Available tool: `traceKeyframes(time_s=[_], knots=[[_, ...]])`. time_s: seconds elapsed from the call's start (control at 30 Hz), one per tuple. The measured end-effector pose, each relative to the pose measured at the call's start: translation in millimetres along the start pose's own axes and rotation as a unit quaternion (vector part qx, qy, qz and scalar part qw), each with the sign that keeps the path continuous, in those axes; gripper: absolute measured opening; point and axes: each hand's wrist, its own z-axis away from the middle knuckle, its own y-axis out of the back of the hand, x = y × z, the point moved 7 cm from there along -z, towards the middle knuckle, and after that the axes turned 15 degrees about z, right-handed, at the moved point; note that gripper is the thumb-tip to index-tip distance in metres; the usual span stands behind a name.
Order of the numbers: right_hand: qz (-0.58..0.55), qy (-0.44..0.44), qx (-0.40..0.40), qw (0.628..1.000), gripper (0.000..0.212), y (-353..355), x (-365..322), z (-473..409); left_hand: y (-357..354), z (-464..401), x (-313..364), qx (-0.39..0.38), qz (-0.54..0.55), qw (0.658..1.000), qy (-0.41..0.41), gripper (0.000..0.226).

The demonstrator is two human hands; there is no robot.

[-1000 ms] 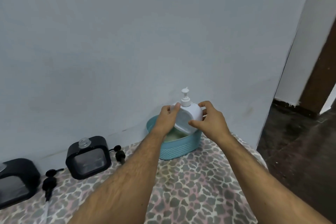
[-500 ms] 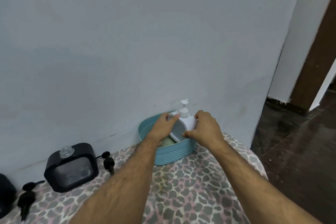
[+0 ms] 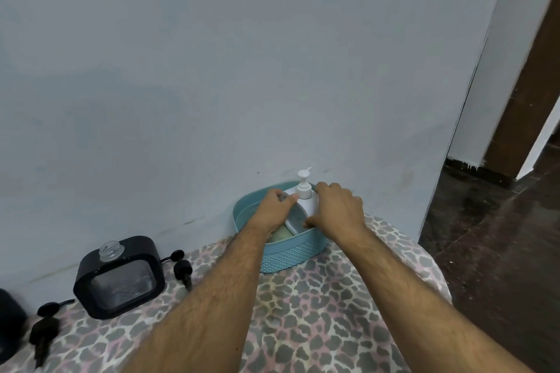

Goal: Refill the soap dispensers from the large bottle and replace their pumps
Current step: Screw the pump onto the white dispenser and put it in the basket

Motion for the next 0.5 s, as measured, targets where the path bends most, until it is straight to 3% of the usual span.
traceKeyframes(time_s=[0.1, 0.2, 0.33, 0.5], knots=[[-0.008, 0.002, 0.023, 1.0, 0.056, 0.9, 1.8, 3.9, 3.5, 2.3, 2.7, 0.019, -0.012, 1.0, -0.01, 0.05], [0.02, 0.0, 0.036, 0.999, 0.044, 1.7, 2.2, 5.4, 4.6, 7.1, 14.9, 0.048, -0.069, 0.995, -0.05, 0.048], [0.041, 0.004, 0.027, 0.999, 0.04, 3.4, -0.5, 6.9, 4.2, 23.8, 43.6, 0.08, -0.246, 0.957, -0.135, 0.042], [-0.011, 0.037, 0.043, 0.998, 0.044, 14.3, -4.5, 21.8, 23.0, 67.2, 64.8, 0.089, -0.279, 0.933, -0.211, 0.057]])
